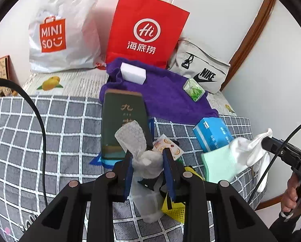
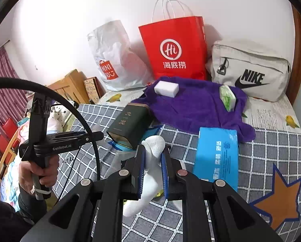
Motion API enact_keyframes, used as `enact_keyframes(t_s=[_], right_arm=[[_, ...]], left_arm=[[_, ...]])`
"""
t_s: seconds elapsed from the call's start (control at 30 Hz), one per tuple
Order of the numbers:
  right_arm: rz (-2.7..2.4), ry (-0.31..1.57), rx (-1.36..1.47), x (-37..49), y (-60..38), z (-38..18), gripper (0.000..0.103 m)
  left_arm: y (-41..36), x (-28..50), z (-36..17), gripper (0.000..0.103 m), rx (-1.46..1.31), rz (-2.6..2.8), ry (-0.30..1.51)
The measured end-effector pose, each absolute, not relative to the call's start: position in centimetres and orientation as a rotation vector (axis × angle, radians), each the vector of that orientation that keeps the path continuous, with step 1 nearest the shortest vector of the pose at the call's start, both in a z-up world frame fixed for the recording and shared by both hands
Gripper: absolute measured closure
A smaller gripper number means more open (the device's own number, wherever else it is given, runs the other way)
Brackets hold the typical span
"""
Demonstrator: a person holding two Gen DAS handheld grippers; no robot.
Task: Organize soft objects
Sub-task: 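Grasp the white cloth with the left gripper while the right gripper grasps a white glove, then carry the white cloth onto the purple towel and release it while the right gripper drops the glove there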
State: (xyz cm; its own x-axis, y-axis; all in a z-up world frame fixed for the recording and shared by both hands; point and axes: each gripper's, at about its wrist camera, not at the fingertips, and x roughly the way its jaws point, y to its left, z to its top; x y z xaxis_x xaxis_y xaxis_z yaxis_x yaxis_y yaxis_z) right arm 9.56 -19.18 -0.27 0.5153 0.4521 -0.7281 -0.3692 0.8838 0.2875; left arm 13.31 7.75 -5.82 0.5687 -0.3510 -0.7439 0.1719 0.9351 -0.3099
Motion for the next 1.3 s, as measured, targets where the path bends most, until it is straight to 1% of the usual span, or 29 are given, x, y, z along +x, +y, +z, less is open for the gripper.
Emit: enact_keyframes(t_s=[0.37,0.67,1.3], right_arm=[[0.488,0.870,0.106,12.1,-19.9,0.6,0.088],[0.486,0.852,0.093,16.1,-20.3,0.7,0.088],[0.417,0.788,0.134,26.6,-22.2,0.2,0.089]], left_arm=[[7.6,15.3,-3.3,0.076,-0.197,-0.346,0.900],[7.2,19.1,-1.9,0.076,-0.164,-0.344,0.891],[4.8,29.9,-3.5,0.076,-0.118,-0.352,0.955]])
